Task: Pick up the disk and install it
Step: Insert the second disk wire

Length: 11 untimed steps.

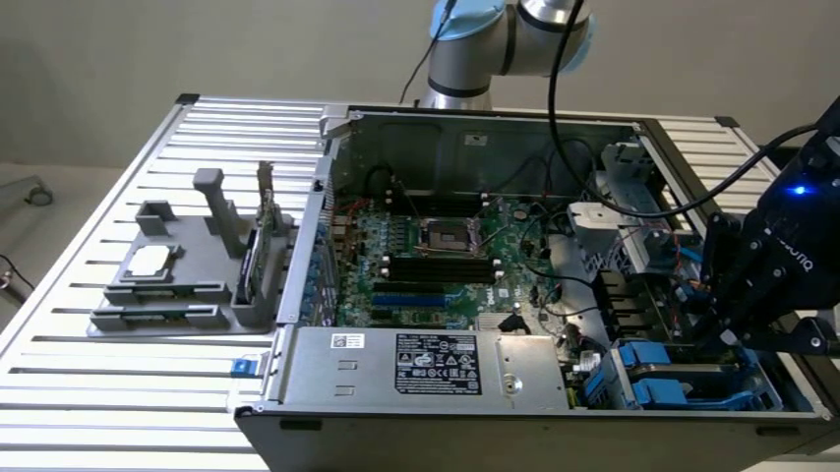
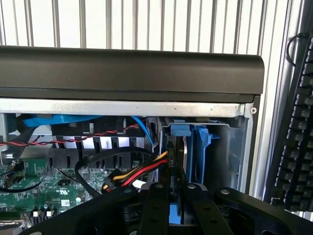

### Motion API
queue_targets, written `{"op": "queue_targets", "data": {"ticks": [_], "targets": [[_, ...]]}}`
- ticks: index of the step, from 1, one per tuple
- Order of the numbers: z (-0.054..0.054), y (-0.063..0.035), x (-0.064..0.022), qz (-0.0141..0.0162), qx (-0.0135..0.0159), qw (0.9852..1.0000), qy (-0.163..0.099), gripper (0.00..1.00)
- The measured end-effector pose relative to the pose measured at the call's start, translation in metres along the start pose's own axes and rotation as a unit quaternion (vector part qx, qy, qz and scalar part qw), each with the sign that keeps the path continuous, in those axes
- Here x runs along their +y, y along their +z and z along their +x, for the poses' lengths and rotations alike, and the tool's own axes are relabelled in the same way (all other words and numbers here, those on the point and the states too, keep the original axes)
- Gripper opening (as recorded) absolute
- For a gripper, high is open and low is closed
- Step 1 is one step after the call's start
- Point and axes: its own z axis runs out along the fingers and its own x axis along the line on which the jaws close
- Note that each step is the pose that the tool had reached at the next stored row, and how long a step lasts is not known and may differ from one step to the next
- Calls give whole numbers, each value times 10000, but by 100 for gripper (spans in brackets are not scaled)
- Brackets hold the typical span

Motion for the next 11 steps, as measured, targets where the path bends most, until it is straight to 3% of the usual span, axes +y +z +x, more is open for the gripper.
{"op": "queue_targets", "data": {"ticks": [11], "targets": [[-4,7,20,6,6,10000,85,16]]}}
